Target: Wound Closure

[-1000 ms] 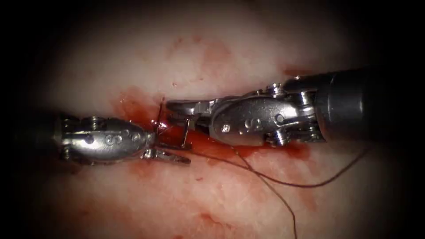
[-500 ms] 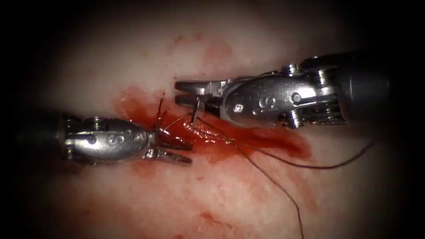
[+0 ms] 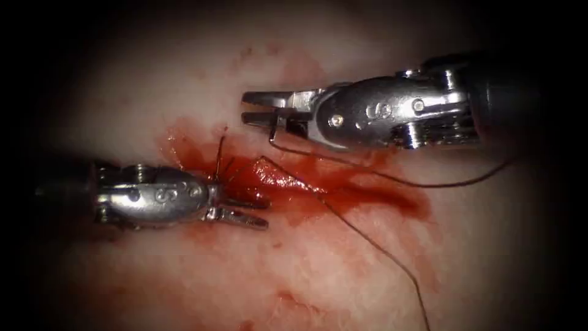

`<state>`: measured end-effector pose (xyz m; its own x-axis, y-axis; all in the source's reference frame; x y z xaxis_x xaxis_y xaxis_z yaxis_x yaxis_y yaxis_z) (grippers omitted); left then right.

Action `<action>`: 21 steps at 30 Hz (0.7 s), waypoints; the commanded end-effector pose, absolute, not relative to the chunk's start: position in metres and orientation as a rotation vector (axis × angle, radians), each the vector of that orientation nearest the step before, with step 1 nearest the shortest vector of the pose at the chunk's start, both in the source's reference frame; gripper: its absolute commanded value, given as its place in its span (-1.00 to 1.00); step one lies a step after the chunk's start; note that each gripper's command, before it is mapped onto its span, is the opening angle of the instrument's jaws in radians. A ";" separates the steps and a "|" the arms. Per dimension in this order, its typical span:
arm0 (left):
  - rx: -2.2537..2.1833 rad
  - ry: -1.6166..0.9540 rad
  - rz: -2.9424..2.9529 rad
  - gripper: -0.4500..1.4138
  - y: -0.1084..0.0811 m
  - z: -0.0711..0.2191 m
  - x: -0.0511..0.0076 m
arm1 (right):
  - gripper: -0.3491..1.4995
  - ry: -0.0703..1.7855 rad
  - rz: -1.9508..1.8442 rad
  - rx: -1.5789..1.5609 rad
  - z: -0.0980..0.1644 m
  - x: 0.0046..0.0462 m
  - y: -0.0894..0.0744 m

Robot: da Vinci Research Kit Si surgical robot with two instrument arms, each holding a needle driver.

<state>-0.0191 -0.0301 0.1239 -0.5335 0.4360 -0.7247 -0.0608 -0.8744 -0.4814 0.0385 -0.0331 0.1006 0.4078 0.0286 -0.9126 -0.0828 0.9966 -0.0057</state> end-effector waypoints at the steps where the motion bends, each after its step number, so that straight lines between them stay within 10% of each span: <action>1: -1.325 -0.589 2.453 -0.35 -0.030 0.125 -0.0196 | -1.00 1.159 0.099 -0.038 0.101 0.0391 -0.033; 21: -1.313 -0.594 2.459 -0.35 -0.030 0.125 -0.0192 | -1.00 1.253 0.359 0.280 0.104 0.0401 -0.028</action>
